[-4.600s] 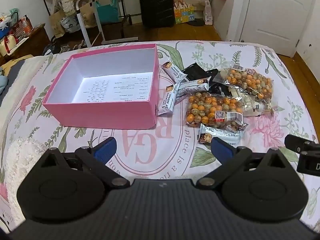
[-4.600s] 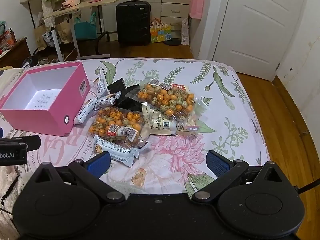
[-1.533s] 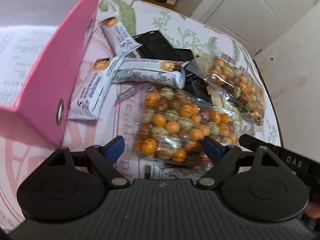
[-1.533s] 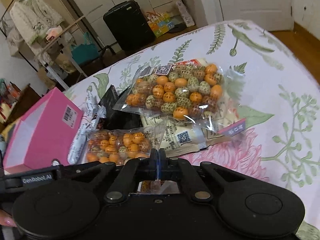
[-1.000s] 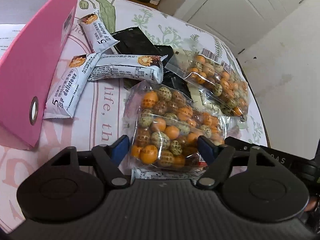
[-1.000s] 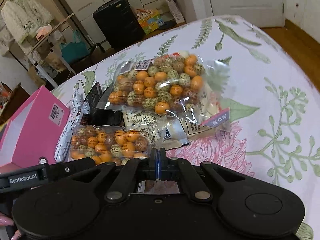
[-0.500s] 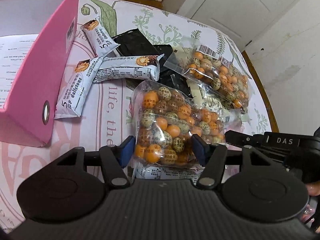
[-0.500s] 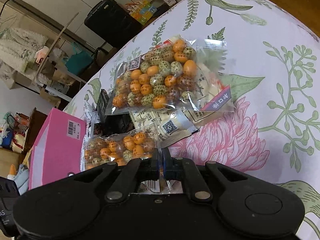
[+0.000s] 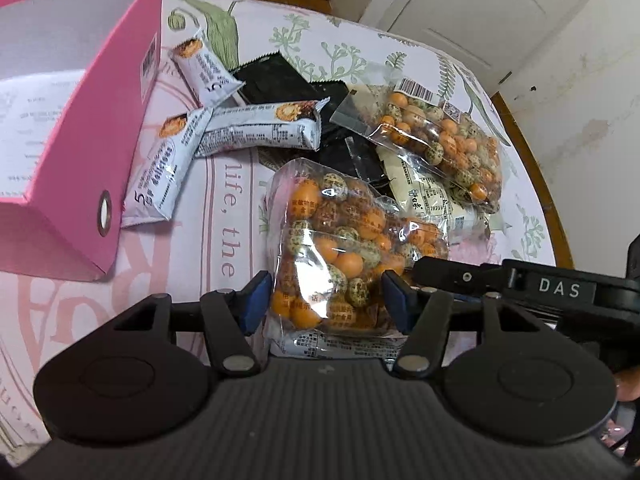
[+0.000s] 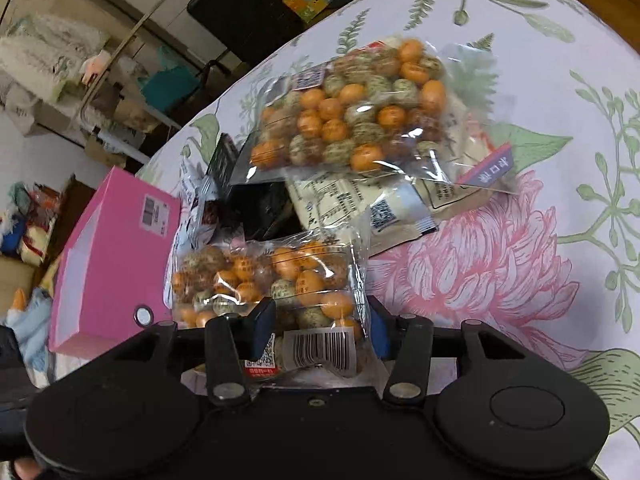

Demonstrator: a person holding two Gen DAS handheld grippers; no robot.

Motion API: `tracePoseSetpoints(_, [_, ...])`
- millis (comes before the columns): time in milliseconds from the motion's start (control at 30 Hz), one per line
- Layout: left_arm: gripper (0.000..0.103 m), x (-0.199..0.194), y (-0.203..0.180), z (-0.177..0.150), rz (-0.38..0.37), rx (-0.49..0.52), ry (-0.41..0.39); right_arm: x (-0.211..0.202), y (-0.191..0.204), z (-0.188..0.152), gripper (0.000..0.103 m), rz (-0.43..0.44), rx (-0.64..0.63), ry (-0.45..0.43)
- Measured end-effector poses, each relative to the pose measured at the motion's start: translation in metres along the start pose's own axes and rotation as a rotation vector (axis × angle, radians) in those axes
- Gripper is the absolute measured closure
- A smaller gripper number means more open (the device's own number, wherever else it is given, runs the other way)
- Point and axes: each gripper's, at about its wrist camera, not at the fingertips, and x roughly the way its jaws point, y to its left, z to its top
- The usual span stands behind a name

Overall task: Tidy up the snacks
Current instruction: 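Carry the peanut bag with the right tool into the pink box and release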

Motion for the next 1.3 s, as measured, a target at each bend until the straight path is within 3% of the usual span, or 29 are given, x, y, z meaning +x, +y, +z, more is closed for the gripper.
tracePoseSetpoints(367, [0.045,-0.062,-0.006,-0.001,0.012,0.033,-0.049,-0.049,0.037,-0.013,0.052,0.041,-0.121,-0.01])
tracePoseSetpoints(633, [0.045,-0.122,0.021,-0.009,0.034,-0.001,-0.027,-0.064,0.084,-0.027,0.052,0.139,-0.254,0.091])
tracePoseSetpoints(800, [0.045,-0.162,0.048,-0.008,0.066,-0.018,-0.048,-0.062,0.129,-0.029,0.058,0.186,-0.374,0.125])
tracePoseSetpoints(1067, [0.045,-0.196,0.094,0.023,0.121,-0.041,-0.113,-0.033,0.2,-0.002,0.06,0.223,-0.491,0.097])
tracePoseSetpoints(1300, [0.044,-0.175,0.144,0.071,0.185,-0.066,-0.195,0.03,0.247,0.037,0.059,0.194,-0.513,0.067])
